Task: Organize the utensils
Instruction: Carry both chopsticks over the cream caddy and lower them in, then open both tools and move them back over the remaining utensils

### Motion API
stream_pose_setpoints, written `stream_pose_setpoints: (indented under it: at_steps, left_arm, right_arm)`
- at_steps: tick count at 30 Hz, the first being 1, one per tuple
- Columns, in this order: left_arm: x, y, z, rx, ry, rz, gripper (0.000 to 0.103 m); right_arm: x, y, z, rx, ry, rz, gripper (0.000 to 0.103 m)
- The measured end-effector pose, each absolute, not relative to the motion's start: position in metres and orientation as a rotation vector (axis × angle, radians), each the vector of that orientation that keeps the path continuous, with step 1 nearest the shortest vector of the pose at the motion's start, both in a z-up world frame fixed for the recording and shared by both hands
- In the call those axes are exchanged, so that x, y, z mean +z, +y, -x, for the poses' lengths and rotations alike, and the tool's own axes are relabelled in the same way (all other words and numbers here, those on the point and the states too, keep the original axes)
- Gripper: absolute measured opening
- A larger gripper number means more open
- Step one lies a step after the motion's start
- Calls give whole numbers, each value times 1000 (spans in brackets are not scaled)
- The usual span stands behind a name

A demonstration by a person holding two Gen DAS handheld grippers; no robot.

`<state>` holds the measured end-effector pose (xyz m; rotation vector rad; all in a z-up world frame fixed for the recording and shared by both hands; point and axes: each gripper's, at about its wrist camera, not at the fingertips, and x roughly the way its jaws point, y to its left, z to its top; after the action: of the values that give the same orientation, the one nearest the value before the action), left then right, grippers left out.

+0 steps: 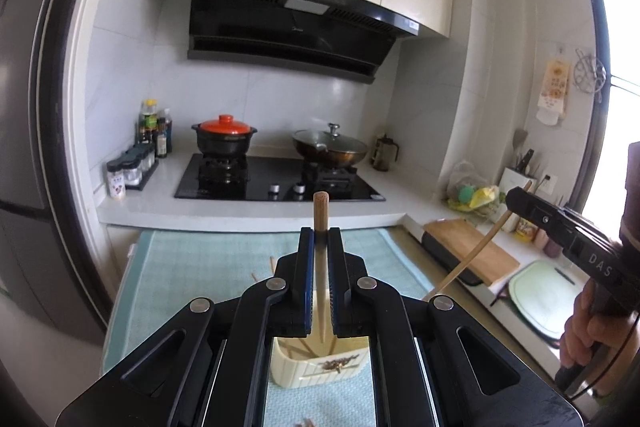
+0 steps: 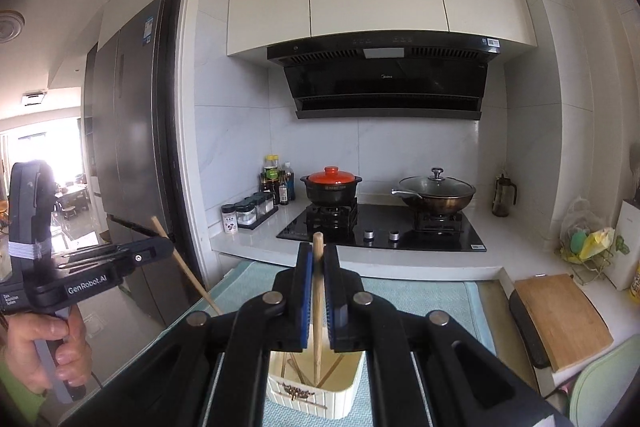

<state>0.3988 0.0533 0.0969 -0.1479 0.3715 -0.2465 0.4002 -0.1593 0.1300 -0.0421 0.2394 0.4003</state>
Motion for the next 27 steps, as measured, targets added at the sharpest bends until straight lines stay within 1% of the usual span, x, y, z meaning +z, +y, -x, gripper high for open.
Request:
stream_pose_setpoints:
  at_steps: [4,9,12,16,18,19,20,21,22,23,24,25,27]
  left_arm:
    - [71,43,-442,-259,460,129,4]
    - [26,33,-486,-275,595,121,4]
    - [3,32,-505,-272,656,141,4]
    - [-19,30,-526,-260,719,155,5]
    - [-26,31,-533,-242,735,159,5]
    - [-27,32,-534,-235,738,163,9]
    - [-26,34,-534,-231,739,170,19]
    - [-25,36,-534,-224,736,179,27]
    - [-22,39,-531,-216,725,185,45]
    - [-19,41,-527,-205,709,186,59]
    - [-15,44,-523,-199,692,183,62]
    - [-12,46,-518,-197,682,178,64]
    - [-6,50,-508,-196,678,166,67]
  right_arm:
    - [107,-144,-445,410,311,48,6]
    - [53,-133,-513,458,555,-1,6]
    - [20,-132,-546,457,660,-38,6]
    - [-10,-130,-581,466,745,-89,6]
    - [-20,-129,-594,475,775,-113,8]
    - [-22,-129,-599,469,782,-122,8]
    - [-23,-130,-602,455,782,-129,9]
    - [-23,-130,-604,445,778,-134,11]
    - [-21,-132,-606,441,771,-142,18]
    - [-19,-134,-605,434,761,-150,43]
    - [-14,-137,-603,423,742,-161,67]
    - [-9,-140,-598,418,717,-168,70]
    - [2,-142,-589,415,690,-145,70]
